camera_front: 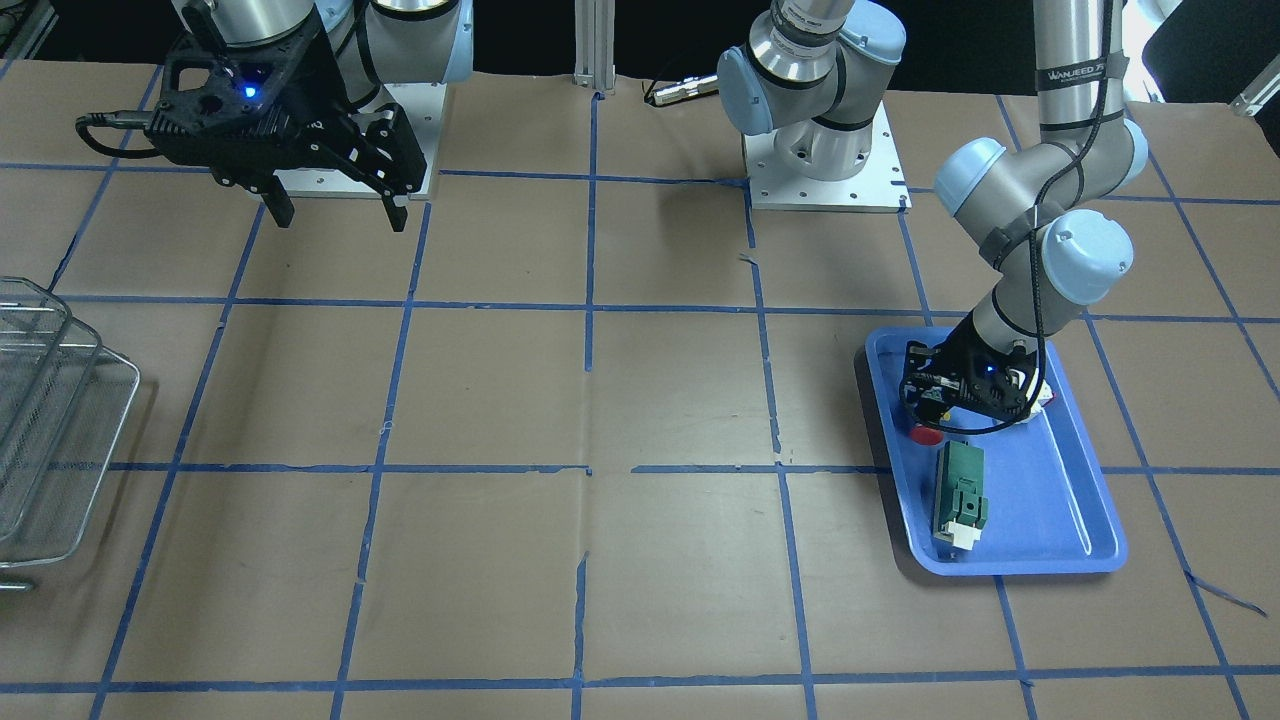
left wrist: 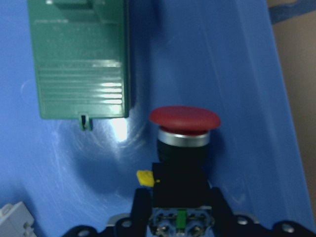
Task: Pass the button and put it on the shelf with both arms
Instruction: 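Close the left gripper on the red push-button's black base, then lift the red push-button with the left gripper toward the table center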
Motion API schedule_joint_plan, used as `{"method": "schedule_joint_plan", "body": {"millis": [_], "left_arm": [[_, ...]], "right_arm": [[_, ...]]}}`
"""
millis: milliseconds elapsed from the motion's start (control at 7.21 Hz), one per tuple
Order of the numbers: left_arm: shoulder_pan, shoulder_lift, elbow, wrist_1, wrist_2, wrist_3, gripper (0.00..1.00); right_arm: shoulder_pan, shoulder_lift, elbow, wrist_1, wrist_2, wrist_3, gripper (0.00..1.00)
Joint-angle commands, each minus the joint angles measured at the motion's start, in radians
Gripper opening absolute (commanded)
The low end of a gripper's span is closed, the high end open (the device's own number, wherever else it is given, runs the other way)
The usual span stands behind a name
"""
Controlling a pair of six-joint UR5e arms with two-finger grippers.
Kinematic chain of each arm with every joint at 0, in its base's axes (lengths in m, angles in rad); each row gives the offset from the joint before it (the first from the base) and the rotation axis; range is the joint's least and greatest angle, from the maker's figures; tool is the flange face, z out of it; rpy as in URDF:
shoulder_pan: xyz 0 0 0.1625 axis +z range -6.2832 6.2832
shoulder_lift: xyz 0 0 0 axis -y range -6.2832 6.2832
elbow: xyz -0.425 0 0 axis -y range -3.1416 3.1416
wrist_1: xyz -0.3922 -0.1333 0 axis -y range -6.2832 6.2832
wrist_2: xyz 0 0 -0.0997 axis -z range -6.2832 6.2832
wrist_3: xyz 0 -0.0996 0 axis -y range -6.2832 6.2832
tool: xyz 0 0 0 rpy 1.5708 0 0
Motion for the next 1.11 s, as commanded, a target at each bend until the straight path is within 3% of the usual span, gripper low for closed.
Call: {"method": "schedule_joint_plan", "body": {"millis": [0,277,416,693,970], "left_arm": [[-0.091,0.096,0.054,-0.097,-0.053,-0.003,0.00],[-0.245,0.173,0.198,-0.329,-0.104,-0.001,0.00],[-0.331,0.190,0.252,-0.399,-0.176,0.000,0.00],[-0.560,0.195,0.306,-0.389,-0.215,0.006,0.00],[-0.726,0.188,0.349,-0.377,-0.211,0.159,0.00]], "right_arm": [[0.000,0.000,0.000,0.000,0.000,0.000,1.00],[0.000,0.000,0.000,0.000,0.000,0.000,1.00],[0.000,0.000,0.000,-0.006,0.000,0.000,1.00],[0.000,0.000,0.000,-0.003,0.000,0.000,1.00],[-0.009,0.001,0.000,-0.009,0.000,-0.006,1.00]]}}
